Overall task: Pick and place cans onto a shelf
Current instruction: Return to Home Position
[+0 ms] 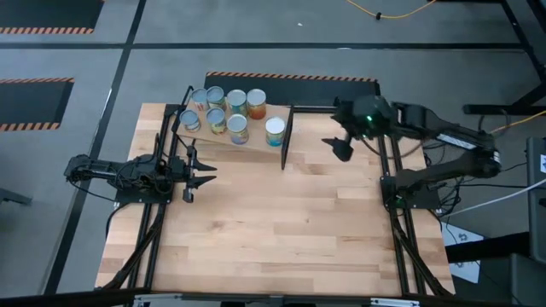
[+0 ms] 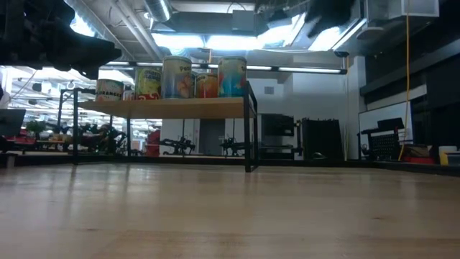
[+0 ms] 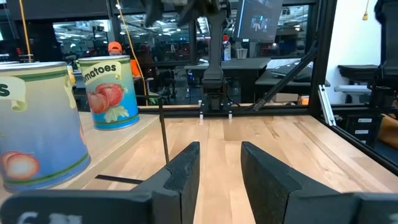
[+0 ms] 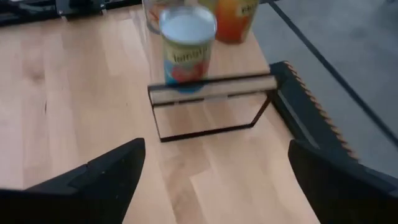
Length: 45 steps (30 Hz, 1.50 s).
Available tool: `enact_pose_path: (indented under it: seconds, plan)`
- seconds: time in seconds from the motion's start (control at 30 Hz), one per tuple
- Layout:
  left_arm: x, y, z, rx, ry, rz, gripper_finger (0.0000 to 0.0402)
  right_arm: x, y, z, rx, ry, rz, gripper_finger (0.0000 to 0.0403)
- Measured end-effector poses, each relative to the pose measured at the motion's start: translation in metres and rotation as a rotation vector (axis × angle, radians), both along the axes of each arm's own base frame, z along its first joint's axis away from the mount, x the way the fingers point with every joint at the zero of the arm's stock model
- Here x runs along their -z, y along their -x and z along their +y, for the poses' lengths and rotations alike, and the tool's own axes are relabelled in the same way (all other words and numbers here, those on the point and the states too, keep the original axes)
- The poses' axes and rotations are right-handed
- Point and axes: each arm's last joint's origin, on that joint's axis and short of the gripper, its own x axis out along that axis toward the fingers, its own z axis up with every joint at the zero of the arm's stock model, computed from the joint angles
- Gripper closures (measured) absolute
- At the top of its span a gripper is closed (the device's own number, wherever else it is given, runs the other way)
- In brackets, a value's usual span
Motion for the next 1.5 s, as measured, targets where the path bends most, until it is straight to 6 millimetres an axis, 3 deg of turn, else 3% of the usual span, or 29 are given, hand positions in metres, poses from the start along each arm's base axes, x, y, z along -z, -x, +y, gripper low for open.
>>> enact_pose_path:
  seconds: [0.33,0.77,0.97,1.5]
  plan:
    - [0.0,0.0,0.0,0.0,0.0,0.0,0.0291,0.082,0.053,0.012,0.078,-0.074,-0.116,0.0006]
    - [0.0,0.0,0.0,0.0,0.0,0.0,0.0291,0.165,0.072,0.02,-0.016,-0.101,-0.402,0.0006]
    - [0.0,0.0,0.0,0.0,0.0,0.0,0.0291,0.19,0.074,0.021,-0.038,-0.105,-0.47,0.0006]
    - [0.0,0.0,0.0,0.0,0.0,0.0,0.0291,0.232,0.088,0.025,-0.068,-0.116,-0.641,0.0006]
